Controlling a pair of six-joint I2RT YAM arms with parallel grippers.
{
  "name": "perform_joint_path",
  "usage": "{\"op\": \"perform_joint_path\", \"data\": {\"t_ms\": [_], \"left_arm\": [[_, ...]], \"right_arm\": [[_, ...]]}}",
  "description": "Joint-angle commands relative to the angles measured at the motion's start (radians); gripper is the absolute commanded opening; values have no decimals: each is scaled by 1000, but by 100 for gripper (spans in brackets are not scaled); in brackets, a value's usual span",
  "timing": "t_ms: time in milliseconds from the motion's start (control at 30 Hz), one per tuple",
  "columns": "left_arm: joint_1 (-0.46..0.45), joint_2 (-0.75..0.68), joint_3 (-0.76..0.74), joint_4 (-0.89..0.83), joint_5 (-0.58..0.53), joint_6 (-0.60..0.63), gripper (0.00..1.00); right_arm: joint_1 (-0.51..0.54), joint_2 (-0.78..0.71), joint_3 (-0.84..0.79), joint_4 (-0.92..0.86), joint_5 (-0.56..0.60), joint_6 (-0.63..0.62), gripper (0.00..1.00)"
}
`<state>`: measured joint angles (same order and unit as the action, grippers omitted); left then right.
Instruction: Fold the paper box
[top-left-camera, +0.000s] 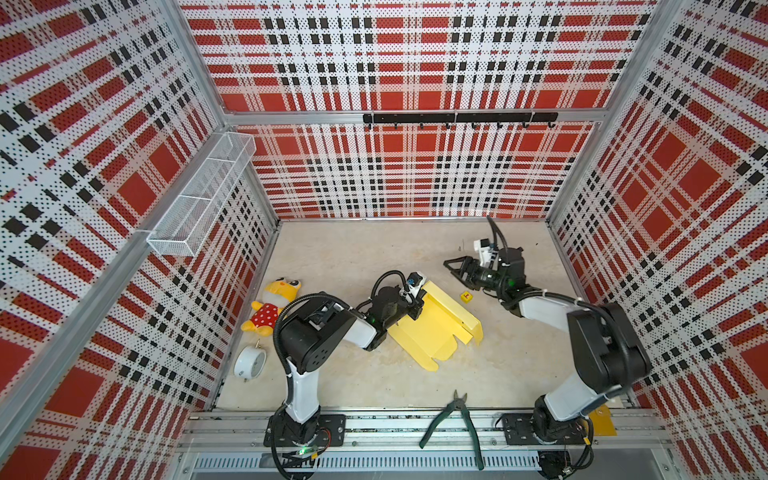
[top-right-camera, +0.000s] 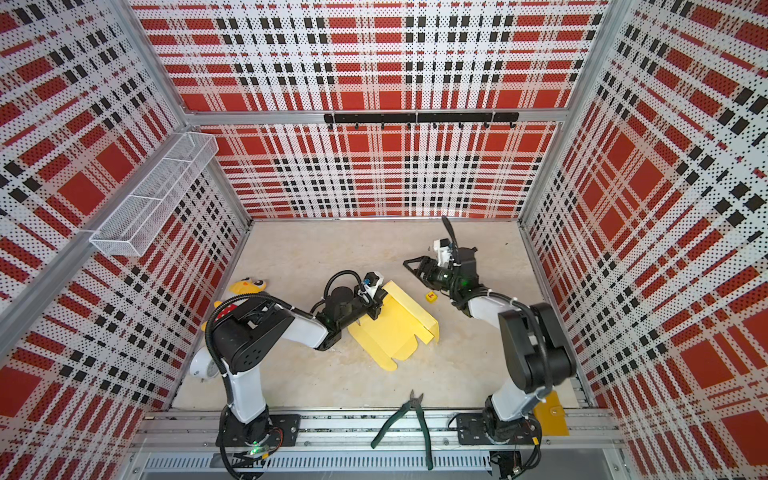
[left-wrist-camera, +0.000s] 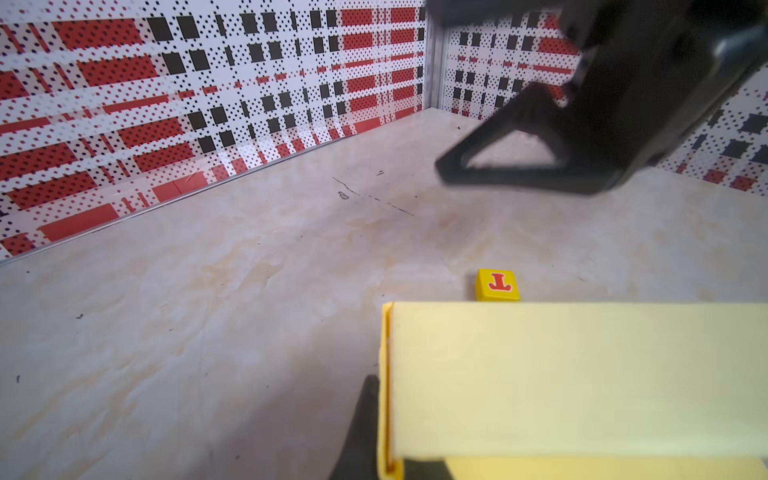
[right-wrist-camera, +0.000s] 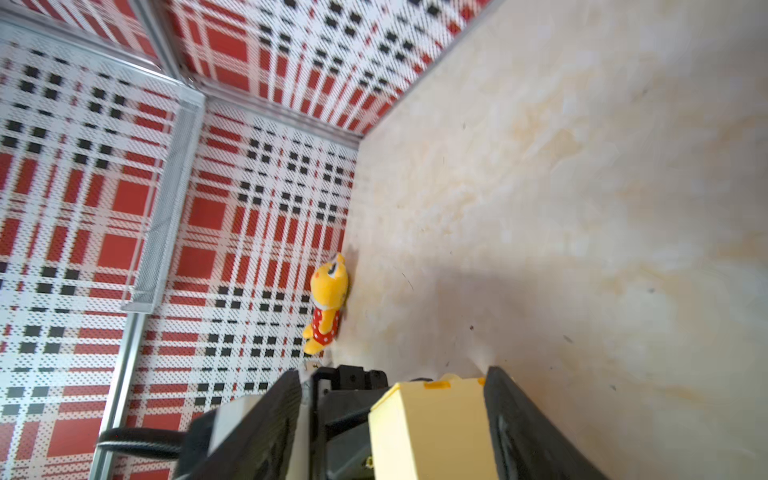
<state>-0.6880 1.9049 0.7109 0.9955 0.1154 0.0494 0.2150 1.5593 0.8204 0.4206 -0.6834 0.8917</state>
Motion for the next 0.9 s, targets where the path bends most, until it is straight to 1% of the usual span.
{"op": "perform_joint_path", "data": {"t_ms": [0, 100, 267, 333, 467, 533, 667, 733, 800, 867], "left_arm": [[4, -47, 57, -62, -6, -17, 0], [14, -53, 76, -98, -8, -14, 0], [36, -75, 129, -168, -7, 34, 0], [53, -69, 166, -222, 13, 48, 0], [81, -65, 228, -349, -10, 51, 0], [84, -73, 263, -438, -24, 65, 0], [92, -99, 360, -688, -49, 89, 0], [108, -119, 405, -806, -20, 109, 0], [123, -129, 470, -939, 28, 165, 0], [140, -135, 533, -1061, 53, 196, 0]], "right_arm": [[-30, -122, -29, -147, 44, -98, 74], [-57, -232, -66, -254, 73, -163, 76], [-100, -389, -121, -418, 127, -260, 77], [-106, -425, -124, -462, 144, -286, 78], [-106, -456, -102, -518, 151, -316, 78], [-106, -464, -84, -556, 153, -334, 77], [-105, -481, -56, -624, 155, -364, 76], [-100, -495, -48, -650, 159, -386, 76], [-94, -512, -48, -670, 167, -413, 76], [-91, -528, -58, -675, 179, -428, 76]]}}
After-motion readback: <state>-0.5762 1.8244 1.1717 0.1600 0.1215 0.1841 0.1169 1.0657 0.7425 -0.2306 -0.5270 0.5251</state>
